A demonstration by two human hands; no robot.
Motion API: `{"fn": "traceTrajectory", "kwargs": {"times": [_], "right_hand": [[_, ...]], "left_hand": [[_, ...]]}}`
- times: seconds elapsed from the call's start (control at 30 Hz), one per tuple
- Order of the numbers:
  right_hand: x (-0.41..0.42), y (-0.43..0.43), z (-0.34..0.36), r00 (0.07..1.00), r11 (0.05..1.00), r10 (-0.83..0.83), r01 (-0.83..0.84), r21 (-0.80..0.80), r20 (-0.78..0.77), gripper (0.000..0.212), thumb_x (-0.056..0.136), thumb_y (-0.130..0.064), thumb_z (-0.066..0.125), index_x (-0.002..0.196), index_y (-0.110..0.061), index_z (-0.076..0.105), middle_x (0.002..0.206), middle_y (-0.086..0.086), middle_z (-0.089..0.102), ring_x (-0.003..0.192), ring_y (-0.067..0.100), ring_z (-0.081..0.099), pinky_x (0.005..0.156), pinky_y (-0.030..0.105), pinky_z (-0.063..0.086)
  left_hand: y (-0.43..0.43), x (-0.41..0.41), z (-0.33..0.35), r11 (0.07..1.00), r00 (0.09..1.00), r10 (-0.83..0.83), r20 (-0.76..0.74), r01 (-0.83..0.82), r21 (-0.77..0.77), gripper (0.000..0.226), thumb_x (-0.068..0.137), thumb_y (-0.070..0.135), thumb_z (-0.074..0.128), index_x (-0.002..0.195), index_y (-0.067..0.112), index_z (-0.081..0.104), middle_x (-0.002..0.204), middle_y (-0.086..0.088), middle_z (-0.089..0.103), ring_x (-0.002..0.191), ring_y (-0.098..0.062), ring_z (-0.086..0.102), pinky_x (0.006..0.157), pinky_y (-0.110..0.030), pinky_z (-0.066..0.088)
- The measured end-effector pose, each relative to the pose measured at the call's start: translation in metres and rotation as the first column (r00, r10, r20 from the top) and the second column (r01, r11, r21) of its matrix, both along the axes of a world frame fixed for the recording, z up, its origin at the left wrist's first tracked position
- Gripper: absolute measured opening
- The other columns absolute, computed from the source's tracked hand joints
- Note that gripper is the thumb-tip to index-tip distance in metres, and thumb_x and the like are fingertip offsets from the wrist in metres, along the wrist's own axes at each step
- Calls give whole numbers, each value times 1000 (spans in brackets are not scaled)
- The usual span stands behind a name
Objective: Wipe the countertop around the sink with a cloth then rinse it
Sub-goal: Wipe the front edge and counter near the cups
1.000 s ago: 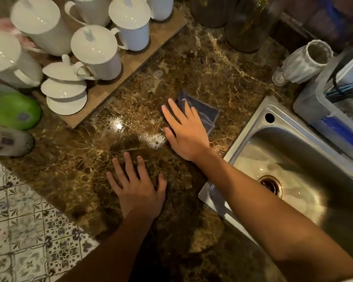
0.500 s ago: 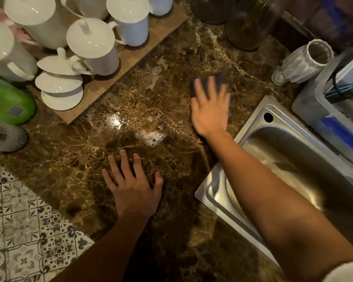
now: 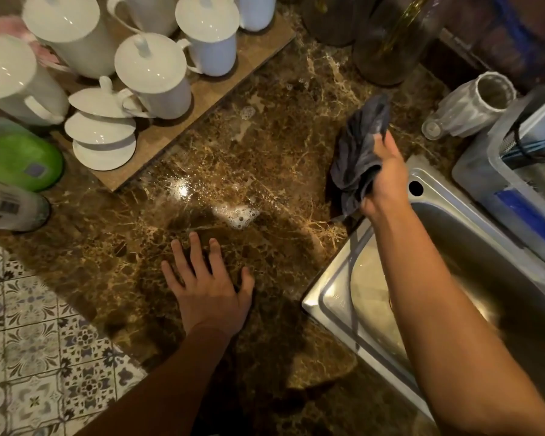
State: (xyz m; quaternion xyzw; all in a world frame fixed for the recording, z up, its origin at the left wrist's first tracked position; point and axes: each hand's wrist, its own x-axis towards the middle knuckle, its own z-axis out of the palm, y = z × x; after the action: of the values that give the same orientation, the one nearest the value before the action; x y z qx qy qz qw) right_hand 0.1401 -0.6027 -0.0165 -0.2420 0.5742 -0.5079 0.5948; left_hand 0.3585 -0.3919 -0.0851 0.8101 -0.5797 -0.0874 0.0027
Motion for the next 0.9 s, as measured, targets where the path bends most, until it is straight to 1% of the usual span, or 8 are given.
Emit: {"fn": "traceTrajectory", "kwargs": {"times": [0.17,0.27,0.33,0.4,0.47,0.63,0.77,0.9], "right_hand": [[27,23,24,979,998,68,-68,-8,190,31,106,-13,40,134,-15,54,130,9,67,121,29,63,107,43,48],[45,38,30,935,936,352,-351,-20,36,35,105,-23,44,138,-28,52,136,1,60,118,9,65,102,30,51],[63,52,27,795,816,570,-578,26,-209,36,106,-27,41,141,-34,50,145,-6,51,116,-6,60,94,14,48],[83,62,8,580,648,723,-758,76,-375,43,107,-27,37,150,-26,44,164,1,28,149,12,30,121,32,24],[98,69,-14,348,501,772,-848,174,-531,46,109,-31,36,154,-25,38,169,1,12,156,23,-2,124,48,-7],[109,71,-33,167,594,448,-789,153,-878,56,102,-40,51,155,-27,38,168,7,13,155,36,-4,121,56,-2],[130,76,-57,-221,424,222,-855,298,-950,68,99,-59,38,157,-23,32,167,12,17,154,41,6,122,61,13],[154,66,-65,-271,327,114,-898,294,-956,65,103,-57,29,158,-24,29,167,7,21,154,37,10,120,58,18]], "left_hand": [[0,0,0,1000,1000,10,-23,-10,2,80,89,60,36,148,5,42,162,-23,25,152,-46,11,119,-67,11],[-1,0,0,1000,999,14,-40,-14,1,80,89,60,36,147,6,42,162,-23,25,152,-45,10,119,-67,10],[-1,0,0,1000,999,14,-38,-15,-6,80,88,59,37,147,5,43,161,-23,26,151,-46,12,119,-67,11],[-1,0,0,1000,999,10,-32,-11,-17,79,88,58,39,146,5,44,160,-24,28,151,-47,14,118,-67,11],[0,1,-1,1000,999,9,-32,-10,-22,78,87,58,40,145,5,45,160,-24,29,150,-48,15,118,-67,11],[0,1,-2,999,1000,4,-28,-6,-53,77,88,58,42,143,4,48,158,-25,32,150,-48,18,119,-66,12],[0,2,-2,1000,1000,-6,-24,6,-31,79,89,60,40,143,4,47,159,-24,32,150,-47,17,119,-66,12],[0,3,-3,1000,1000,3,-25,-3,-9,78,90,63,40,141,5,50,157,-23,35,151,-46,18,119,-66,13]]}}
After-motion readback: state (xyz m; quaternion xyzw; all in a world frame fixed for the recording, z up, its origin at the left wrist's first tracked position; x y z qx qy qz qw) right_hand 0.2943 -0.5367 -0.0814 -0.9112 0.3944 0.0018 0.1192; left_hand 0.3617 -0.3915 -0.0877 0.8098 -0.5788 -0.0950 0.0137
